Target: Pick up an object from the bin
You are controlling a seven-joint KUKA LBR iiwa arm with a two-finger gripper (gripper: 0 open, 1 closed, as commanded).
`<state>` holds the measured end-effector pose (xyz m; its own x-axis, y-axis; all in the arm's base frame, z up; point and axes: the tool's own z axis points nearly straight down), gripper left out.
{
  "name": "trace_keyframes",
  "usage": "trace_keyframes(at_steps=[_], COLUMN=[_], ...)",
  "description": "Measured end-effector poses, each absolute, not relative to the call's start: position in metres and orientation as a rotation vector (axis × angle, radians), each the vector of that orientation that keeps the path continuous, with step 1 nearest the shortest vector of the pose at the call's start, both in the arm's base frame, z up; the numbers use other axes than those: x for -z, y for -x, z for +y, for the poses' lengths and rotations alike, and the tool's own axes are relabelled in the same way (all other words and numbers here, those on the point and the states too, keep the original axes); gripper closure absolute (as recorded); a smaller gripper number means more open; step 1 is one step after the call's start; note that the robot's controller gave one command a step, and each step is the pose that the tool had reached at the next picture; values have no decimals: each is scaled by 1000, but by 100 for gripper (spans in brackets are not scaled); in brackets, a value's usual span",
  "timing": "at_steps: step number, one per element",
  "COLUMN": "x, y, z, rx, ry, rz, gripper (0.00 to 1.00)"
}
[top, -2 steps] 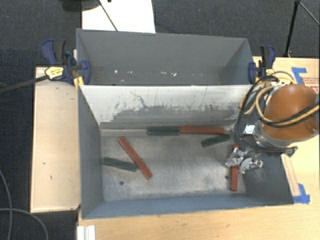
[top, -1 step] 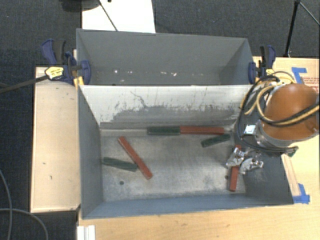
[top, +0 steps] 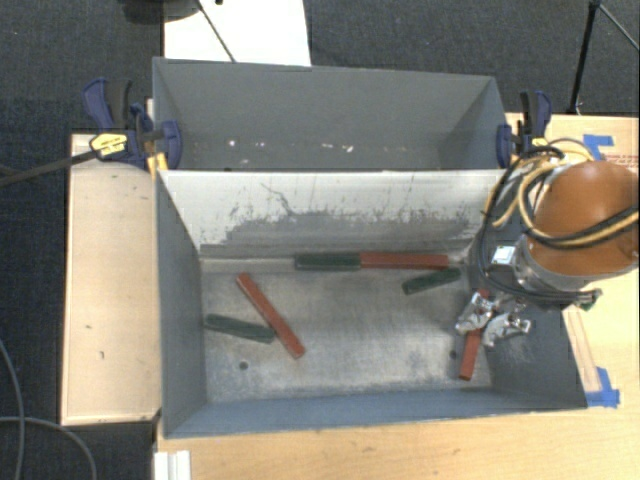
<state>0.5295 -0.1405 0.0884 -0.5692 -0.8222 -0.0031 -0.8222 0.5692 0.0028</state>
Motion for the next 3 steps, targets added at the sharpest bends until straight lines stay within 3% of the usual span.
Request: trace_keyframes(at_steps=[3], x=[-120], y=[-531], z=[-141], rx=[1], ry=[1451], rz=[2783], gripper=[100])
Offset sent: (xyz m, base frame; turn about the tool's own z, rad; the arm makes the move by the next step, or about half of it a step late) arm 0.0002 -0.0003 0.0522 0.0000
